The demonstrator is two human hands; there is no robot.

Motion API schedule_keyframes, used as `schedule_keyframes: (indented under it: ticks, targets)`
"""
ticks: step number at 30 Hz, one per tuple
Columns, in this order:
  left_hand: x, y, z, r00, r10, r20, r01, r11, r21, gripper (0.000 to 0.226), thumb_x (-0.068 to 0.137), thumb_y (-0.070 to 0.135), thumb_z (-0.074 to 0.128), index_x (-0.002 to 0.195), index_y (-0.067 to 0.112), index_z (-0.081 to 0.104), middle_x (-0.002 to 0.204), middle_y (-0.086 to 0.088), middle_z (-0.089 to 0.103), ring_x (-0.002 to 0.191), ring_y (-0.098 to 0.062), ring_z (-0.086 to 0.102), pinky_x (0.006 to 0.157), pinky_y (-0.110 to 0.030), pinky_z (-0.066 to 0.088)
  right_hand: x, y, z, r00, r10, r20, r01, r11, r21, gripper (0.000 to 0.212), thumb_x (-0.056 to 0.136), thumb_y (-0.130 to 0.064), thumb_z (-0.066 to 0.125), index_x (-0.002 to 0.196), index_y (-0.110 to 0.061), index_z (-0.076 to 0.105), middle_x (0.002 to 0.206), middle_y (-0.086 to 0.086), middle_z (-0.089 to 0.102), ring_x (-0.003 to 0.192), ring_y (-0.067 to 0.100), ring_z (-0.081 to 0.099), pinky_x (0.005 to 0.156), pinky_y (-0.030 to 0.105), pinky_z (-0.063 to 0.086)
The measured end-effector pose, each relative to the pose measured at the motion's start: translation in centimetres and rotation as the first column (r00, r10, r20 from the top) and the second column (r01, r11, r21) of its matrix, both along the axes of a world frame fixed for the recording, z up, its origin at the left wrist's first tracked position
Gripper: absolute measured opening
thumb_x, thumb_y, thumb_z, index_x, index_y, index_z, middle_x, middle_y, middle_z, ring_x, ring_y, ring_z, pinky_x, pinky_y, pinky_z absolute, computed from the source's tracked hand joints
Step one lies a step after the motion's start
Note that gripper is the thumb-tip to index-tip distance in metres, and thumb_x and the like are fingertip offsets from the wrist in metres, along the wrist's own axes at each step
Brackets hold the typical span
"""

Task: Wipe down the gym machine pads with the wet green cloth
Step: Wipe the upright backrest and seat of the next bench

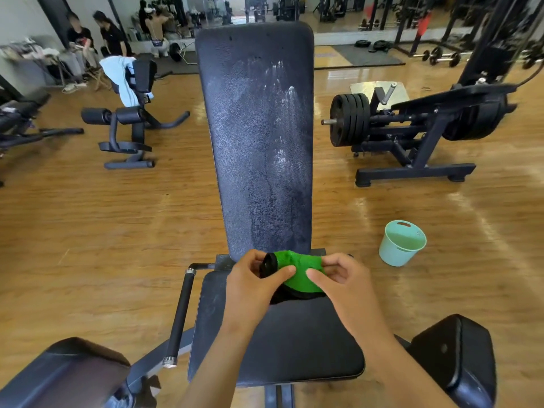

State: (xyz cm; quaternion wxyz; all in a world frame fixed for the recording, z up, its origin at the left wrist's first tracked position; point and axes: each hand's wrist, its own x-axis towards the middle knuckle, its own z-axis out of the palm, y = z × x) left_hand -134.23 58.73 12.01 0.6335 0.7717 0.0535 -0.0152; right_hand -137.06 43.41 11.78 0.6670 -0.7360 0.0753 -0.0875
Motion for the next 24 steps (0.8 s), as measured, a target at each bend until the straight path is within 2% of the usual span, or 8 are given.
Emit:
schedule_keyframes:
  ticks: [2,5,7,10,14,20,22,24]
  targets:
    - [-0.2,-0.3,0.4,0.997,0.029,0.07,-0.031,0.999,0.025,0.029,0.066,0.024,0.087,0.084,0.018,0.064,0.081,0.003,0.07,0.079,-0.014,0.066,0.072,-0.027,0.053,0.3,0.3,-0.1,0.995,-0.102,0.011,0.102,0.994,-0.039,0.02,0.079,-0.002,0.077,0.077,-0.015,0.062,0.07,-0.005,0.069,0.066,0.006,0.065,0.065,0.022,0.053]
    - [-0.7,-0.1,1.1,0.987,-0.017,0.16,0.027,0.997,-0.066,0.023,0.074,0.01,0.08,0.089,0.019,0.066,0.087,0.005,0.071,0.086,-0.009,0.066,0.075,-0.017,0.051,0.7,0.5,0.3,0.973,-0.222,0.069,0.23,0.965,-0.127,0.018,0.082,-0.01,0.074,0.08,-0.021,0.06,0.073,-0.005,0.067,0.07,0.009,0.064,0.067,0.03,0.055]
    - [-1.1,0.1,1.7,0.973,0.028,0.227,-0.006,0.996,-0.094,0.021,0.075,0.006,0.078,0.087,0.019,0.067,0.084,0.007,0.07,0.084,-0.007,0.066,0.074,-0.015,0.05,0.7,1.3,0.7,0.967,-0.232,0.108,0.249,0.95,-0.186,0.017,0.084,-0.015,0.072,0.082,-0.025,0.058,0.076,-0.007,0.065,0.075,0.01,0.063,0.067,0.031,0.054]
    - [-1.1,0.1,2.5,0.943,0.058,0.329,-0.045,0.998,-0.048,0.019,0.076,0.008,0.079,0.084,0.023,0.069,0.081,0.009,0.069,0.081,-0.005,0.066,0.073,-0.016,0.05,0.9,3.4,1.5,0.968,-0.186,0.168,0.22,0.952,-0.214,0.017,0.085,-0.015,0.071,0.082,-0.025,0.057,0.075,-0.009,0.064,0.073,0.009,0.06,0.064,0.024,0.048]
    - [0.0,0.9,3.5,0.859,0.024,0.512,-0.052,0.998,0.04,0.02,0.076,0.011,0.079,0.091,0.021,0.07,0.088,0.011,0.066,0.087,-0.005,0.065,0.074,-0.013,0.049,1.8,5.5,3.0,0.964,-0.144,0.223,0.149,0.989,-0.008,0.01,0.09,-0.008,0.065,0.087,-0.018,0.062,0.08,-0.008,0.068,0.077,0.005,0.063,0.066,0.012,0.045]
    - [3.3,3.4,3.9,0.748,-0.054,0.661,-0.086,0.981,0.176,0.024,0.077,0.01,0.079,0.098,0.017,0.069,0.089,0.012,0.061,0.084,-0.001,0.06,0.072,-0.009,0.044,4.7,8.1,4.8,0.953,-0.207,0.22,0.168,0.969,0.183,0.013,0.09,-0.006,0.065,0.091,-0.019,0.067,0.084,-0.008,0.072,0.081,0.003,0.067,0.069,0.016,0.049]
    - [4.5,3.9,4.1,0.71,-0.089,0.699,-0.09,0.972,0.215,0.023,0.078,0.012,0.077,0.099,0.017,0.069,0.088,0.012,0.059,0.083,0.0,0.058,0.072,-0.008,0.043,5.7,8.7,5.4,0.953,-0.217,0.21,0.17,0.96,0.223,0.009,0.091,-0.012,0.064,0.097,-0.017,0.069,0.089,-0.006,0.074,0.085,0.004,0.068,0.07,0.016,0.05]
    - [5.5,4.0,4.5,0.67,-0.137,0.73,-0.067,0.968,0.244,0.02,0.082,0.02,0.072,0.101,0.024,0.067,0.091,0.014,0.06,0.085,-0.001,0.058,0.073,-0.009,0.043,6.8,9.3,6.1,0.953,-0.226,0.204,0.17,0.95,0.262,0.015,0.09,-0.019,0.066,0.103,-0.015,0.069,0.095,-0.002,0.074,0.09,0.006,0.069,0.073,0.018,0.052]
